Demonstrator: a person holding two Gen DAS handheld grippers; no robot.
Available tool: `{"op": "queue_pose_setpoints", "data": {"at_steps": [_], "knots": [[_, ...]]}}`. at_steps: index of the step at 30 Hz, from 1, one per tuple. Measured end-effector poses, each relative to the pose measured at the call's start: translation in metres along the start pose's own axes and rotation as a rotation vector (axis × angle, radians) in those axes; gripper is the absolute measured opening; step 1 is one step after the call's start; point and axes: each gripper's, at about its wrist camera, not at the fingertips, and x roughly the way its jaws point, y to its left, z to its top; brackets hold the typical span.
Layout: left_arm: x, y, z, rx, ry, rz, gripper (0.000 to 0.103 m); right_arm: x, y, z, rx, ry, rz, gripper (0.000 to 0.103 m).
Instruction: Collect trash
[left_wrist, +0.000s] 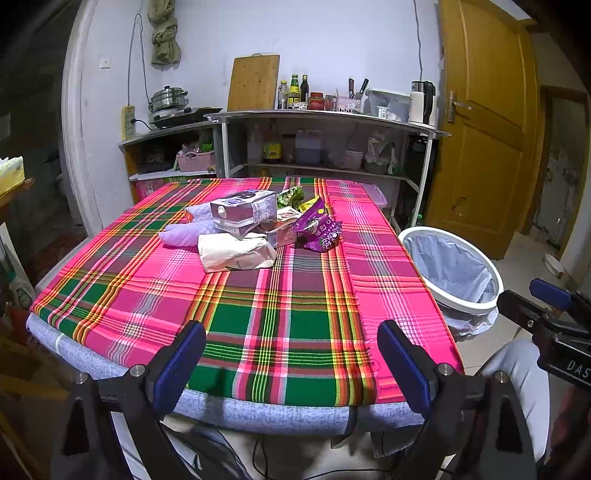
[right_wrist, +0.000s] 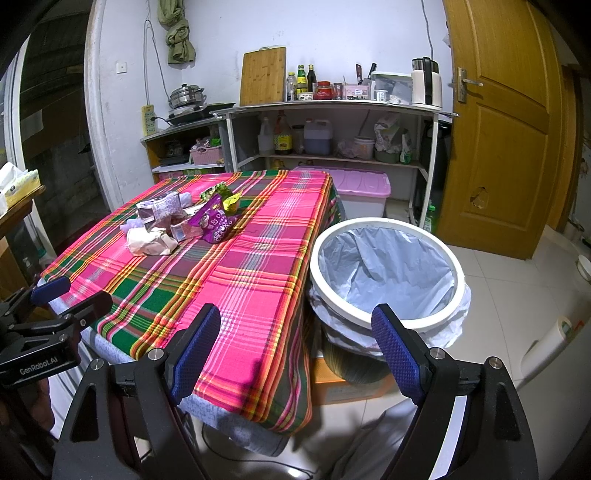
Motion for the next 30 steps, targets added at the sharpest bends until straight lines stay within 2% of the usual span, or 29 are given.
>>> {"op": "queue_pose_setpoints", "data": {"at_steps": [12,30], "knots": [[0.0,0.0,0.0,0.0,0.001,0.0,0.094,0.002,0.007,-0.001,0.0,0.001,0.0,0.084],[0.006,0.003,-0.004,-0.009,0.017,0.002,0.094,0.0,-0.004,-0.002,-0.005,0.009,0.003,0.084]]}}
